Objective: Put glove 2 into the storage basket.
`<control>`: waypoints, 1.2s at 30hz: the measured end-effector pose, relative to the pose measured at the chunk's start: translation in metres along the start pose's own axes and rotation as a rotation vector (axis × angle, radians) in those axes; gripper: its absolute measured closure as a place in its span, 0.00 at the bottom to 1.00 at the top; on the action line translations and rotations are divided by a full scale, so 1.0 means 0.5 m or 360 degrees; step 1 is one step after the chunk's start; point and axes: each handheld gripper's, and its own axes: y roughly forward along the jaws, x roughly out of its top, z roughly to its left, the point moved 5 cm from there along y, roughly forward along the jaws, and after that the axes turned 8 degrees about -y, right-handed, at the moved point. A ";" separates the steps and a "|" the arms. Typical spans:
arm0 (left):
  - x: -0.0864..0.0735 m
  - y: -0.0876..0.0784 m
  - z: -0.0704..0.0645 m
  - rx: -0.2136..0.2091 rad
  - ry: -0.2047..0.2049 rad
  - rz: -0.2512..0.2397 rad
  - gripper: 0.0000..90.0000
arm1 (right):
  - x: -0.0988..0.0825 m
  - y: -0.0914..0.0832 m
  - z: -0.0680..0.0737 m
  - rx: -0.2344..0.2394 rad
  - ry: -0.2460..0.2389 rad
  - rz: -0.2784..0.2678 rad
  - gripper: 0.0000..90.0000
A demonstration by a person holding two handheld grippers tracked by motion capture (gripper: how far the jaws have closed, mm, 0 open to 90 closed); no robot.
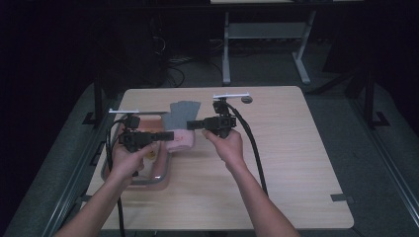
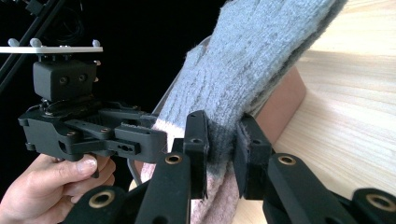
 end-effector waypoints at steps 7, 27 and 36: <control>0.002 -0.019 0.015 0.0027 0.0003 -0.0012 0.74 | 0.000 0.020 0.006 0.0026 0.0003 0.0001 0.85; 0.003 -0.071 0.056 0.0107 -0.0027 -0.0035 0.74 | 0.011 0.089 0.027 0.0085 -0.0023 0.0053 0.85; 0.007 -0.095 0.073 0.0150 -0.0028 -0.0052 0.74 | 0.018 0.115 0.046 0.0105 -0.0038 0.0063 0.85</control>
